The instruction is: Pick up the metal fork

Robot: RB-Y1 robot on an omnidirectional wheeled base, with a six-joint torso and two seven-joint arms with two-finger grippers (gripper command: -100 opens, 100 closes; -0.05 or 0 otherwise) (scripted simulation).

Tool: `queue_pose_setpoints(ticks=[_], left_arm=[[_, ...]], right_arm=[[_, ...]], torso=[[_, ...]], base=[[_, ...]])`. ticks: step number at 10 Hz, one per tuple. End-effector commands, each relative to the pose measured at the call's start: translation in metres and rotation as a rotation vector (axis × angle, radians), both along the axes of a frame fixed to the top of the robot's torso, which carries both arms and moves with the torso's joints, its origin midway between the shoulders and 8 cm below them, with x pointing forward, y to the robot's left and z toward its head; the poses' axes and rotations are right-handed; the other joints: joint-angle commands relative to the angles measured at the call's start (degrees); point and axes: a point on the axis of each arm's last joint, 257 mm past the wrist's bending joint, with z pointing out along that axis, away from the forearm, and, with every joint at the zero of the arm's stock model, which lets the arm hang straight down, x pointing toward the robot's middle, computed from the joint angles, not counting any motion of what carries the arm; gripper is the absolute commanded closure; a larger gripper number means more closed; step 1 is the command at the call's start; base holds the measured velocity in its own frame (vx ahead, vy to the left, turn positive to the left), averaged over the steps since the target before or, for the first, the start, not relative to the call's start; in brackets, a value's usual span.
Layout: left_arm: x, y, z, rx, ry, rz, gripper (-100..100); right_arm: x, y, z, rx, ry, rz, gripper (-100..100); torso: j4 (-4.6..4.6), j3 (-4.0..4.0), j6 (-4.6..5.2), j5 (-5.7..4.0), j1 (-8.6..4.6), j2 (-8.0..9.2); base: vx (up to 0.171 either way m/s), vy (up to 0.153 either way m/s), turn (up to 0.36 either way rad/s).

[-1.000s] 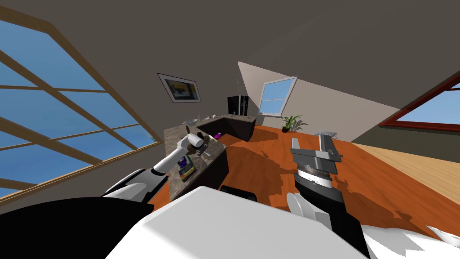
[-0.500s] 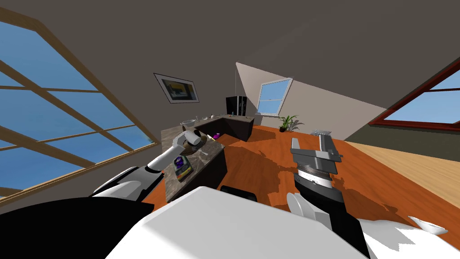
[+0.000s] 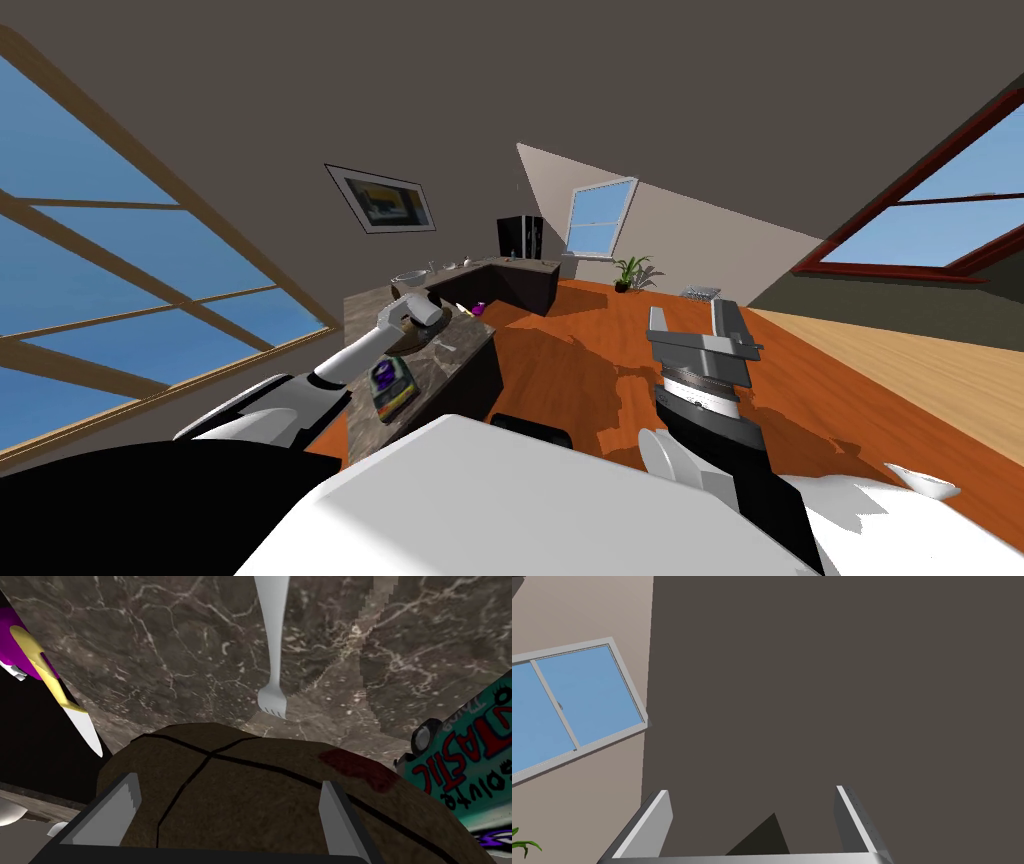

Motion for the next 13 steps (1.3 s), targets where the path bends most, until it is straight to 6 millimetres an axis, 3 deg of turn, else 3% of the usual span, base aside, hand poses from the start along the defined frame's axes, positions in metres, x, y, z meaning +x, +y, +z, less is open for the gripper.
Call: queue_pose_setpoints(ticks=[1, 9, 10, 11, 12, 13], left_arm=[[-0.020, -0.005, -0.021, -0.034, 0.087, -0.006, -100], [-0.089, -0.037, -0.083, -0.190, 0.362, -0.032, -100], [-0.082, -0.033, -0.081, -0.176, 0.339, -0.028, -100], [-0.083, -0.034, -0.082, -0.178, 0.344, -0.030, 0], [-0.083, -0.030, -0.092, -0.171, 0.340, -0.025, -100], [-0.083, -0.029, -0.095, -0.169, 0.339, -0.023, -100]], right_arm=[[0.000, 0.000, 0.000, 0.000, 0.000, 0.000, 0], [0.000, 0.000, 0.000, 0.000, 0.000, 0.000, 0], [0.000, 0.000, 0.000, 0.000, 0.000, 0.000, 0], [0.000, 0.000, 0.000, 0.000, 0.000, 0.000, 0], [0.000, 0.000, 0.000, 0.000, 0.000, 0.000, 0], [0.000, 0.000, 0.000, 0.000, 0.000, 0.000, 0]], torso=[[0.00, 0.00, 0.00, 0.00, 0.00, 0.00], [0.02, 0.06, 0.00, 0.02, 0.04, 0.10], [0.02, 0.06, 0.00, 0.02, 0.01, 0.12], [0.04, 0.10, -0.02, -0.01, -0.06, 0.19], [0.05, 0.14, -0.02, -0.02, -0.12, 0.24], [0.06, 0.17, -0.01, -0.03, -0.17, 0.30]], base=[[0.064, 0.070, -0.077], [0.040, 0.044, -0.068], [0.015, 0.018, -0.014], [0.000, 0.000, 0.000], [-0.011, -0.009, -0.048], [-0.022, -0.018, -0.053]])
